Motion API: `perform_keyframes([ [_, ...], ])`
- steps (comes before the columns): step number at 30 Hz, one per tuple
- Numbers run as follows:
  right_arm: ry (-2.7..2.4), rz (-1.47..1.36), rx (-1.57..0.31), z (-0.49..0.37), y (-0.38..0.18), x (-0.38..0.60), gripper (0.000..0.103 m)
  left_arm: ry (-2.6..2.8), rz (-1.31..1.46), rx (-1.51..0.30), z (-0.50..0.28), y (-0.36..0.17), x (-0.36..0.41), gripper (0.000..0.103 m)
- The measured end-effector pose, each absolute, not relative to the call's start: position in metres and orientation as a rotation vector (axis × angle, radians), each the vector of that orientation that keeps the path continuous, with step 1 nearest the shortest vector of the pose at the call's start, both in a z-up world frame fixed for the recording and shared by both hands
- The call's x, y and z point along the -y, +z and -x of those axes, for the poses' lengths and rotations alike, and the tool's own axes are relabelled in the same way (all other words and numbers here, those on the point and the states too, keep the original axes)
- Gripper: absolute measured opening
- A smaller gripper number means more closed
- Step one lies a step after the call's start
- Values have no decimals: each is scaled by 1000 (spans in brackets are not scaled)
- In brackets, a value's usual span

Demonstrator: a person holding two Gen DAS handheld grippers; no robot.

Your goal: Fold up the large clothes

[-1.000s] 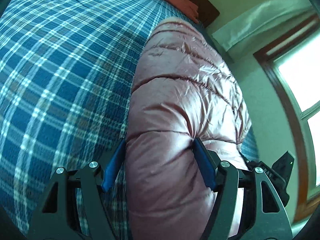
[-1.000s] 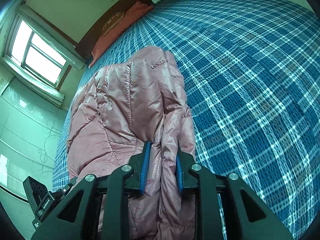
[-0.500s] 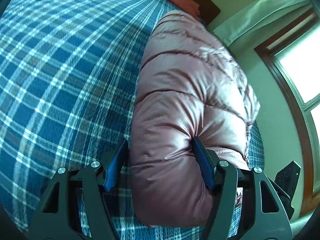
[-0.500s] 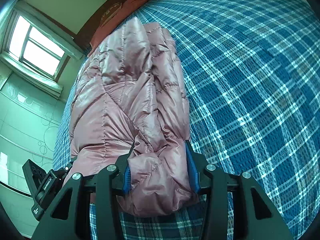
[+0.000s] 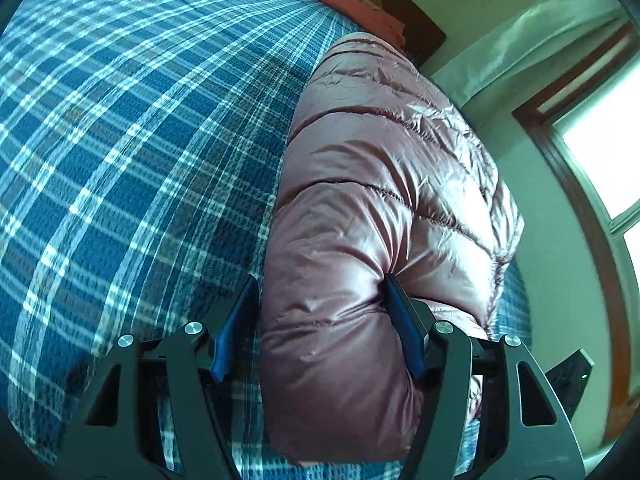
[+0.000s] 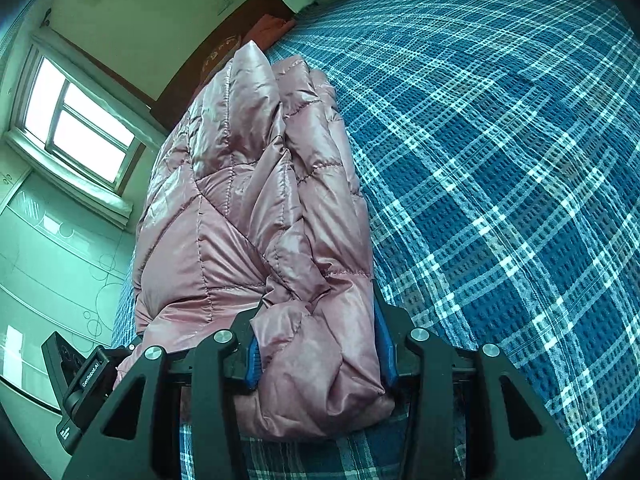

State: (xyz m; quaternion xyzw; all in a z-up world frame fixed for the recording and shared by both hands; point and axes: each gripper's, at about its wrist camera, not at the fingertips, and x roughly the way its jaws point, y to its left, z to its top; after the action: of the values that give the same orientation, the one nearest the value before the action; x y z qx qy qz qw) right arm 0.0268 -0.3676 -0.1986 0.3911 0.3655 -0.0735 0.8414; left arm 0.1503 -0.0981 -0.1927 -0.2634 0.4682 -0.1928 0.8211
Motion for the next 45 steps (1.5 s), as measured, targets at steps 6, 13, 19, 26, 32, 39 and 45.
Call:
perform_keyframes([
  [6,-179,-799,-760,-24,-149,381,68,-391,668,-955,-149,-166,68,73],
  [13,-153,-852,-712,-91,-127,406,72,-374,809,-976,-214,-155,69,77],
  [19,-203,-825,-779,-133,-156,412,72,-324,851,-1039,-247,-168,92,78],
  [26,-146,-907,-718,-124,-194,422,82,-299,832,-1079,-254,-199,105,92],
  [32,-55,-870,-698,-126,-194,407,74,-330,773,-1080,-260,-197,118,96],
  [39,-12,-892,-713,-136,-201,400,58,-370,743,-1090,-266,-199,126,90],
  [45,27,-906,-707,-144,-204,393,45,-362,702,-1082,-262,-194,132,77],
])
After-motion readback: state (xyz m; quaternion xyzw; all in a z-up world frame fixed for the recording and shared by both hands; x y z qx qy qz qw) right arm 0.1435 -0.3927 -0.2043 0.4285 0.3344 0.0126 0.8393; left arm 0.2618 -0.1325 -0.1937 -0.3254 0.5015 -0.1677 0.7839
